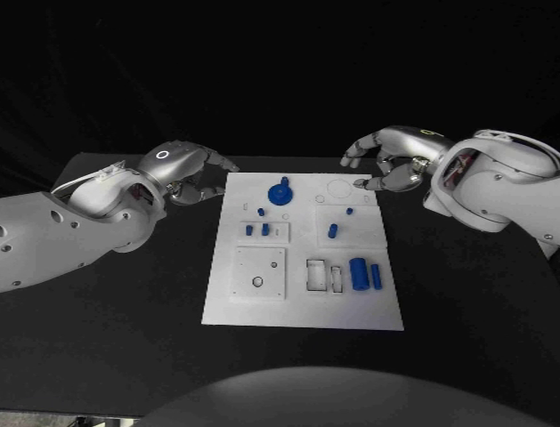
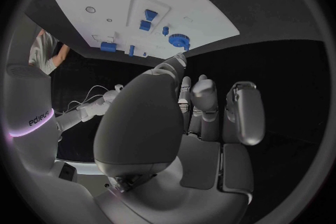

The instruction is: Assemble the parts on the task board

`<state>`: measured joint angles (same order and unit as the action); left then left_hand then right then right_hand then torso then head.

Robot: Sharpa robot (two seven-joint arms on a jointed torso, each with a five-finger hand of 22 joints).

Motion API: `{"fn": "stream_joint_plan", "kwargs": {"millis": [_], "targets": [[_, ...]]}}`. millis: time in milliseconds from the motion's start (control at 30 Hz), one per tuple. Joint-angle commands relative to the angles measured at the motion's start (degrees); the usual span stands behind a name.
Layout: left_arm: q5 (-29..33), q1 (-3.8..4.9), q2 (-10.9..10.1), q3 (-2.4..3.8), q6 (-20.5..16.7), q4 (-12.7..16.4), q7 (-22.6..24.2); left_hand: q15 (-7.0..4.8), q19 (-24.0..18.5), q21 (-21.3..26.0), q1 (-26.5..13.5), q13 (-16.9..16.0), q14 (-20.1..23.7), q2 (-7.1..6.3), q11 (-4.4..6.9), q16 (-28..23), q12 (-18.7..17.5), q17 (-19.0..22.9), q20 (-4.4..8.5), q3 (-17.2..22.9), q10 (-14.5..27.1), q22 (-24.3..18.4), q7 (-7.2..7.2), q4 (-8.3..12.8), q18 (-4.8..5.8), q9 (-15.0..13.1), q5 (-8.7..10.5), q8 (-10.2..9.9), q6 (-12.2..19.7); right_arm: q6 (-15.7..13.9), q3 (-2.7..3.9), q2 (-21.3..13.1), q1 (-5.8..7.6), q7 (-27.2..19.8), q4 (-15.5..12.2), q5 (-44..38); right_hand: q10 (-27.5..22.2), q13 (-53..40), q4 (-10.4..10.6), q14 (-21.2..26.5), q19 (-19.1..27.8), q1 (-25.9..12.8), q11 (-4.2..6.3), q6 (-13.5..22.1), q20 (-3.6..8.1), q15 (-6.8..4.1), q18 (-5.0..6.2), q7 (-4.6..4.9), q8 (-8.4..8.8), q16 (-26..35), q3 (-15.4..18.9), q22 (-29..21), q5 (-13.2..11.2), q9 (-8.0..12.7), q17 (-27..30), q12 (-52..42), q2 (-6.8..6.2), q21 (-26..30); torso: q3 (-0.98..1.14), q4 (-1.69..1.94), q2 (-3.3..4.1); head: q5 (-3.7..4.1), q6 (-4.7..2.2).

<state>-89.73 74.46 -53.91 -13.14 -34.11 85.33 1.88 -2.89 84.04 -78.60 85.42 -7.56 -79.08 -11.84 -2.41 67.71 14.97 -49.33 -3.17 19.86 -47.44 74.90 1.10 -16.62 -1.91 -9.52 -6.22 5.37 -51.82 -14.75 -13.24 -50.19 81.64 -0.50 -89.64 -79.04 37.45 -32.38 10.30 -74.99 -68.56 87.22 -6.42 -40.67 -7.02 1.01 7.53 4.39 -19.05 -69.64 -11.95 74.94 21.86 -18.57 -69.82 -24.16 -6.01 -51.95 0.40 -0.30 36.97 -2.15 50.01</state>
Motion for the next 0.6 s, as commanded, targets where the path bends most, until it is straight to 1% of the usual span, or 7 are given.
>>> {"fn": "stream_joint_plan", "kwargs": {"millis": [33,100,167,267,400,467,600], "targets": [[12.03,0.12,0.19,0.01,-9.98,0.22,6.80,-0.11,1.22,-0.40,-0.38,-0.52,-2.58,0.61,0.12,2.85,2.46,-4.28,-0.14,1.02,-2.97,11.95,-1.66,-0.08,-0.49,-0.26,-1.34,1.02,-2.84,7.67,-0.05,1.86,-0.76,5.54,1.60,-15.83,-0.05,0.31,0.62,0.58,0.38,-2.22,0.78,-0.69,0.21,-0.06,0.22,-0.03,-0.08,0.30,0.32,3.91,-1.23,-0.25,0.53,-0.04,-0.70,0.74,-0.02,-0.07,0.03,0.11,-0.01],[14.11,0.12,0.39,0.00,-11.71,0.22,8.96,-0.32,1.49,-0.78,-0.86,-0.54,-3.55,0.70,0.34,3.94,3.49,-6.07,0.01,1.63,-4.14,12.05,-2.32,-0.09,-0.41,-0.30,-1.54,1.47,-4.42,9.12,-0.05,3.21,-1.24,6.26,2.73,-18.31,0.03,0.46,0.77,0.53,0.27,-3.39,0.92,-1.47,0.31,-0.13,0.20,-0.39,0.00,0.29,0.53,3.86,-1.36,-0.51,0.72,-0.33,-1.19,1.06,-0.08,-0.08,0.05,0.24,-0.01],[15.27,0.11,0.58,-0.01,-13.08,0.28,10.88,-0.62,1.87,-1.37,-1.89,-0.39,-4.28,0.61,0.74,4.58,4.20,-7.19,0.27,2.01,-5.00,12.21,-2.63,-0.18,-0.29,-0.23,-1.38,1.64,-5.55,10.12,-0.04,4.19,-1.73,6.60,3.63,-19.97,0.18,0.57,0.82,0.48,0.11,-4.18,1.12,-2.09,0.37,-0.22,0.18,-0.61,0.17,0.26,0.65,3.86,-1.19,-0.73,0.87,-0.54,-1.56,1.19,-0.03,-0.07,0.09,0.44,-0.01],[16.44,0.10,0.73,-0.02,-14.86,0.59,13.80,-1.05,2.19,-1.73,-4.49,-0.03,-5.28,0.18,1.15,5.52,4.78,-9.02,0.61,1.27,-5.66,12.30,-2.22,-0.20,-0.20,0.03,-1.30,1.47,-6.37,10.92,-0.04,5.45,-2.53,6.72,4.81,-21.58,0.29,0.77,0.99,0.41,-0.21,-5.52,1.24,-2.32,0.45,-0.31,0.13,-1.22,1.00,0.21,1.01,3.88,-0.92,-0.92,1.10,-0.71,-2.34,1.37,0.04,-0.07,0.15,0.56,-0.01],[17.06,0.10,0.74,-0.03,-15.77,1.11,15.57,-1.19,2.27,-1.77,-5.07,0.18,-5.63,0.31,1.30,6.00,4.84,-10.00,0.73,1.00,-5.66,12.31,-2.26,-0.17,-0.18,0.09,-1.36,1.50,-6.93,11.33,-0.03,6.22,-3.38,6.70,5.39,-22.46,0.15,0.97,0.99,0.50,-0.31,-6.34,1.19,-2.68,0.46,-0.27,0.14,-1.81,1.75,0.29,1.16,3.82,0.05,-1.11,1.43,-0.72,-2.86,1.86,0.06,-0.08,0.14,0.35,-0.01],[17.23,0.10,0.70,-0.03,-15.68,1.28,15.87,-1.23,2.28,-1.76,-5.02,0.25,-5.72,0.48,1.35,6.10,4.89,-10.22,0.77,1.07,-5.73,12.30,-2.38,-0.15,-0.18,0.11,-1.55,1.53,-7.14,11.73,-0.02,6.46,-3.74,6.70,5.52,-22.73,0.02,1.11,0.66,0.58,-0.39,-6.38,1.22,-3.65,0.49,-0.29,0.15,-1.92,1.97,0.31,0.86,3.82,1.98,-1.48,1.64,-0.70,-3.03,2.21,0.05,-0.08,0.08,0.29,-0.01],[17.40,0.09,0.70,-0.04,-15.27,1.30,15.92,-1.29,2.31,-1.72,-4.63,0.45,-5.84,0.77,1.38,6.22,4.90,-10.54,0.85,1.36,-5.76,12.30,-2.59,-0.07,-0.18,0.19,-2.12,1.47,-7.42,12.47,-0.02,6.74,-4.36,6.78,5.91,-23.01,0.26,1.14,-0.40,0.81,-0.48,-5.88,1.31,-5.73,0.63,-0.41,0.19,-1.96,1.74,0.39,-0.36,3.92,7.34,-2.71,2.00,-0.92,-3.14,2.76,0.01,-0.17,0.01,0.09,-0.01]]}}
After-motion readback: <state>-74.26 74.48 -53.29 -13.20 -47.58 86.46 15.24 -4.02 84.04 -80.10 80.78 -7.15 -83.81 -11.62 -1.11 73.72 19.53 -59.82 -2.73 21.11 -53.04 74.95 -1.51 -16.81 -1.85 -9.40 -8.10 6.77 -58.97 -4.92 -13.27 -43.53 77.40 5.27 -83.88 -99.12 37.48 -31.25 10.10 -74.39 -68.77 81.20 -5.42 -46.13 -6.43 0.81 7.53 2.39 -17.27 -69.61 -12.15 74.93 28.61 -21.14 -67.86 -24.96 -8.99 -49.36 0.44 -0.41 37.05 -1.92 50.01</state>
